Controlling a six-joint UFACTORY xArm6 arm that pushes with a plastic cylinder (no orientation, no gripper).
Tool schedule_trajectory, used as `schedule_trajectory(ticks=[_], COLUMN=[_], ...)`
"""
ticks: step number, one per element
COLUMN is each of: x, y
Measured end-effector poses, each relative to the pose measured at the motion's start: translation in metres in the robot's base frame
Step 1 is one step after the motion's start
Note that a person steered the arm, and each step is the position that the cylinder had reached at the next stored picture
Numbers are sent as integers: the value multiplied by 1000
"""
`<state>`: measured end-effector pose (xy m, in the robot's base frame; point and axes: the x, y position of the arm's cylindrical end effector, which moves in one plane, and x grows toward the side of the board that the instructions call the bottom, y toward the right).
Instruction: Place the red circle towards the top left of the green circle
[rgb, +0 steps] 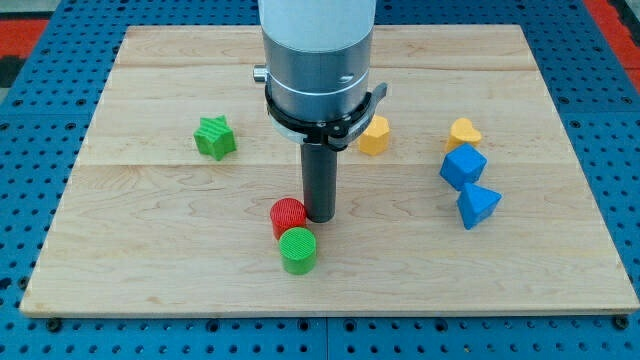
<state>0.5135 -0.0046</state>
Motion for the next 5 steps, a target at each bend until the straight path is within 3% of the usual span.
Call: schedule_trajectory(ticks=[2,5], x=[-5,-12], y=[31,-19])
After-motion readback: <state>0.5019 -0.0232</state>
